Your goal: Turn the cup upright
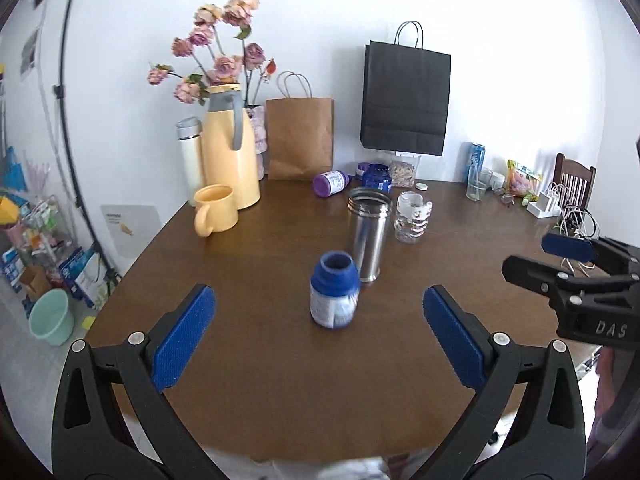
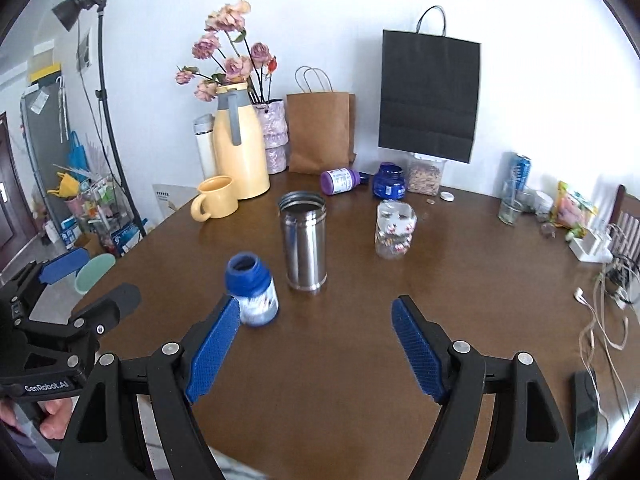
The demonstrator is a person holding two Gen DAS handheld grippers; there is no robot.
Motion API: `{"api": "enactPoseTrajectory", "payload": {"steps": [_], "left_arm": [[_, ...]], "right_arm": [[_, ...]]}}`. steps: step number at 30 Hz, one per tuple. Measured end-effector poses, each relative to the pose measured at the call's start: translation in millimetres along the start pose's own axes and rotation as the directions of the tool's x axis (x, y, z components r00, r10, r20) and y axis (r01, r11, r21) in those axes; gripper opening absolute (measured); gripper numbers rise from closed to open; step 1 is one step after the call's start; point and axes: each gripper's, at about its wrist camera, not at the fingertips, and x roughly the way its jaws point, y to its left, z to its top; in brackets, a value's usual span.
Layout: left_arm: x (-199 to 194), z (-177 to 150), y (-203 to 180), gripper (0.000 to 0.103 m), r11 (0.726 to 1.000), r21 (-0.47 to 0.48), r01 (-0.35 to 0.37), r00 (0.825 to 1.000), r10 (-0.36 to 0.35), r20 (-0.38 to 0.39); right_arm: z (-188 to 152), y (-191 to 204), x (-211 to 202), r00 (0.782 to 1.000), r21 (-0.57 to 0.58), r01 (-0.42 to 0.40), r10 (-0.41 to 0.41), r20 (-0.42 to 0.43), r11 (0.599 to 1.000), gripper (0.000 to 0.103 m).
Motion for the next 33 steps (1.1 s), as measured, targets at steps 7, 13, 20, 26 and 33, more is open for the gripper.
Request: {"api": "enactPoseTrajectory", "payload": {"steps": [7, 13, 20, 26, 33], "left_arm": [[-47.6, -40.2, -11.3, 0.103, 1.0, 0.01, -0.022, 1.0, 0.022, 0.018], [-65.1, -77.3, -0.6, 0.103, 0.998, 0.015, -0.066, 0.998, 0.067, -0.015], [-63.0, -81.0, 3.5, 0.103, 0.998, -0.012, -0.06, 0.998, 0.059, -0.036], [-66.4, -80.4, 0.8, 0.103, 0.997, -0.002, -0.073, 0.997, 0.072, -0.021], [-69.8, -79.8, 0.1, 0.103, 0.997, 0.012, -0.08, 0.997, 0.08, -0.004]], "right_arm": [[-46.8, 9.3, -50.7, 0.998, 0.003, 0.046, -0.046, 0.035, 0.999, 0.082], [-91.2, 10.3, -66.1, 0.994, 0.112, 0.079, -0.086, 0.061, 0.991, 0.082], [-98.9, 18.0, -65.1, 0.996, 0.103, 0.067, -0.072, 0.049, 0.992, 0.082], [-100.3, 14.0, -68.6, 0.995, 0.124, 0.073, -0.081, 0.06, 0.99, 0.082], [-99.7, 12.0, -71.3, 0.994, 0.134, 0.078, -0.088, 0.067, 0.988, 0.082]]}}
